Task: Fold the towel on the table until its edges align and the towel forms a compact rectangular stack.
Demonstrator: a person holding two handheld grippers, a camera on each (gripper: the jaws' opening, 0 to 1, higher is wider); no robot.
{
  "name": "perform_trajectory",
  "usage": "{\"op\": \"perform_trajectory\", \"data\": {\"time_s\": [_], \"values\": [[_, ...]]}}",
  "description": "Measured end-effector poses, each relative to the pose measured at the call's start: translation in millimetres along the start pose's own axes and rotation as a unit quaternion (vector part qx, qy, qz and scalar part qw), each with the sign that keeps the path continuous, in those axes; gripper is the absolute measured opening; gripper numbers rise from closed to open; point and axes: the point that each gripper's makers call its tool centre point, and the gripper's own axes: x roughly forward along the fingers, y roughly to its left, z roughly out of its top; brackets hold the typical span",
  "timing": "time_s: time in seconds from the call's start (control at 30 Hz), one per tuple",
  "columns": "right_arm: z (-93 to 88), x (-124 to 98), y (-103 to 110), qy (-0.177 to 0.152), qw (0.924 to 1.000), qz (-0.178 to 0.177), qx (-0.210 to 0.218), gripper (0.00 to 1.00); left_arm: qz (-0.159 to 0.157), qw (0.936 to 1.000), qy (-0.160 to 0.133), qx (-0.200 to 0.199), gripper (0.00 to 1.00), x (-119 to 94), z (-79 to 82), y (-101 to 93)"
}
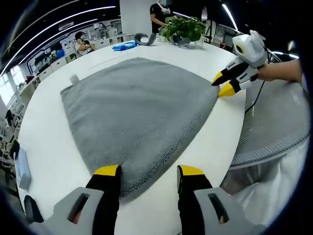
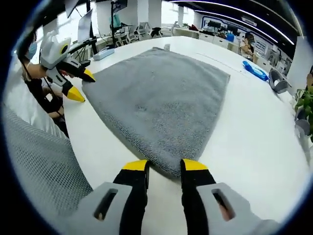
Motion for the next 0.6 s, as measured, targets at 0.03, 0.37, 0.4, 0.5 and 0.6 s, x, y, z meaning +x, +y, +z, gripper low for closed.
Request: {"op": "perform_trajectory", "data": {"time_s": [0.03,0.37,0.4,0.5,0.6], "values": [[-0.1,0,-1,0.001,1.0000,-0.002,0.008,0.23,0.003,1.0000,-0.002,-0.003,0.46,0,0.3,0.8],[-3.0,2,-12,-0.002,0.9994,-0.032,0.014,0.09,0.028,0.9995,0.011,0.010,0.23,-8,-2.8,15.3],[-3.5,2,-13,-0.001,0.9994,-0.032,0.016,0.08,0.030,0.9994,0.011,0.011,0.21,-7,-3.9,16.9],[-3.4,3,-16,-0.003,0.9991,-0.033,0.026,0.06,0.039,0.9990,0.014,0.016,0.15,-8,-6.1,17.7],[-3.3,3,-15,-0.002,0.9991,-0.034,0.026,0.04,0.044,0.9982,0.015,0.038,0.09,-10,-6.1,17.7]]}}
